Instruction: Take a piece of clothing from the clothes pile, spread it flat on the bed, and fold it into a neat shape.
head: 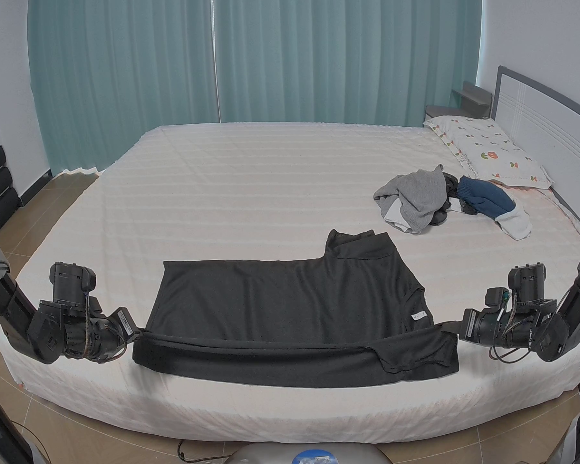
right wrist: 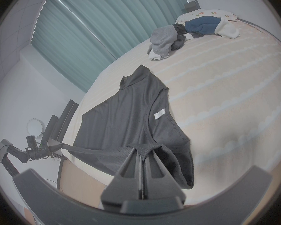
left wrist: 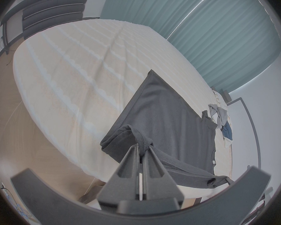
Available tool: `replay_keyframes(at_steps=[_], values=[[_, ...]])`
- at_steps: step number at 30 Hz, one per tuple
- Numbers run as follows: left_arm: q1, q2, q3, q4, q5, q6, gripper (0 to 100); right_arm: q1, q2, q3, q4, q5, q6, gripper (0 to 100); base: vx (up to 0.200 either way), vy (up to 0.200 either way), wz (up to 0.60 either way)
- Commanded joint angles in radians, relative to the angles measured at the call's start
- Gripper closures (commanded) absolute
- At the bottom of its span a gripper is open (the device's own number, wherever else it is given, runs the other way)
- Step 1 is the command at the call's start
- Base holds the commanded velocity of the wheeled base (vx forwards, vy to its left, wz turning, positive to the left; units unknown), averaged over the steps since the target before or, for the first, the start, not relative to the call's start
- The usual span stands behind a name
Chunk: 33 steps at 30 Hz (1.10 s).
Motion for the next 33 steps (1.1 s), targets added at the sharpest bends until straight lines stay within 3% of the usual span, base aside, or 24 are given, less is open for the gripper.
replay_keyframes(at_steps=[1,20,33], values=[[0.004,-0.071,0.009,0.039,0.0,-0.001,100,0.004,-0.093,0.033,0.003,0.0,0.007,100,0.0,0.0,0.0],[0.027,-0.218,0.041,0.182,-0.003,0.012,100,0.002,-0.211,0.151,-0.004,0.002,0.022,100,0.0,0.0,0.0],[0.02,-0.134,-0.025,0.184,-0.014,0.008,100,-0.001,-0.085,0.059,-0.003,0.0,0.021,100,0.0,0.0,0.0]])
